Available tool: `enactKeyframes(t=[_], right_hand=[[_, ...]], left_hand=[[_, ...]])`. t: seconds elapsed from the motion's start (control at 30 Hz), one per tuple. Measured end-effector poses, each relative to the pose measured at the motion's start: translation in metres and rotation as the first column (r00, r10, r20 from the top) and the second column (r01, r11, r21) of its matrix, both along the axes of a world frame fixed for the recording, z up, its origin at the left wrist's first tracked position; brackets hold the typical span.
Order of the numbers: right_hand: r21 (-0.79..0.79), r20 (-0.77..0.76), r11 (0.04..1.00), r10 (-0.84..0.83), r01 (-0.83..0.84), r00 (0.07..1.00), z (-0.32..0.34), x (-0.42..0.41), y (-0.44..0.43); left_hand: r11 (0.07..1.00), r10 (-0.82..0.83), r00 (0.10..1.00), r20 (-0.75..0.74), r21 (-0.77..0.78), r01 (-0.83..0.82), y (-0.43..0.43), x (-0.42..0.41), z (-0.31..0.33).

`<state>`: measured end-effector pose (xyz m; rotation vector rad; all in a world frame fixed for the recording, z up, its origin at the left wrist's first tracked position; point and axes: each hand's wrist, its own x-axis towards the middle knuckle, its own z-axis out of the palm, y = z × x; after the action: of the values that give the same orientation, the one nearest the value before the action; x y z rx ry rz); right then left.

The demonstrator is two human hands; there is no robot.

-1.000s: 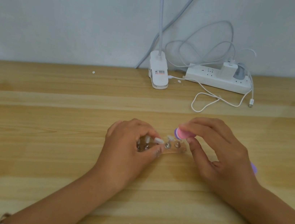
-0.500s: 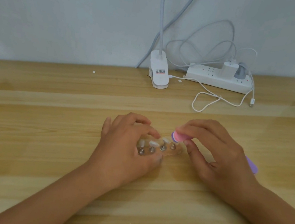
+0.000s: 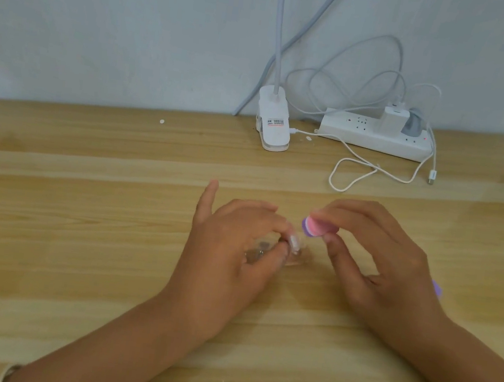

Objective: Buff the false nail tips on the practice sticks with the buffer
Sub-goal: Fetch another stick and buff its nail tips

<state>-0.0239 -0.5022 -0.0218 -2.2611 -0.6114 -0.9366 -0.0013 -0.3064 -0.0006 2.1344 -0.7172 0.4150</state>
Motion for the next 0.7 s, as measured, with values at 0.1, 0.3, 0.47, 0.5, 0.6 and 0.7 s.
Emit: enactKeyframes(t=[0.1,0.3,0.47,0.5,0.6,0.7], right_hand=[[0.079,0.016,0.996,-0.045,0.044,0.999,0.005,0.000,-0.002],[0.110,0.027,0.990,0.088,-0.091,0.996,0.005,-0.015,0.010],[0.050,0.054,0.994,0.092,-0.095,0.994,0.007,-0.013,0.011],[0.047,0.057,0.993,0.103,-0.106,0.993,0.007,-0.014,0.012],[0.019,0.063,0.991,0.134,-0.136,0.989,0.005,-0.016,0.014],[0.028,0.049,0.996,0.079,-0.080,0.996,0.007,-0.014,0.009]], left_hand=[[0.993,-0.090,0.995,0.039,-0.075,0.093,0.002,-0.003,0.003],[0.997,-0.058,0.998,0.027,-0.045,0.059,0.005,-0.001,0.000],[0.999,-0.042,0.998,0.056,-0.032,0.044,0.006,-0.001,-0.001],[0.998,-0.051,0.996,0.071,-0.029,0.053,0.007,-0.001,-0.001],[0.997,-0.063,0.993,0.103,-0.031,0.066,0.007,-0.002,-0.002],[0.998,-0.043,0.994,0.096,-0.051,0.048,0.007,-0.002,-0.002]])
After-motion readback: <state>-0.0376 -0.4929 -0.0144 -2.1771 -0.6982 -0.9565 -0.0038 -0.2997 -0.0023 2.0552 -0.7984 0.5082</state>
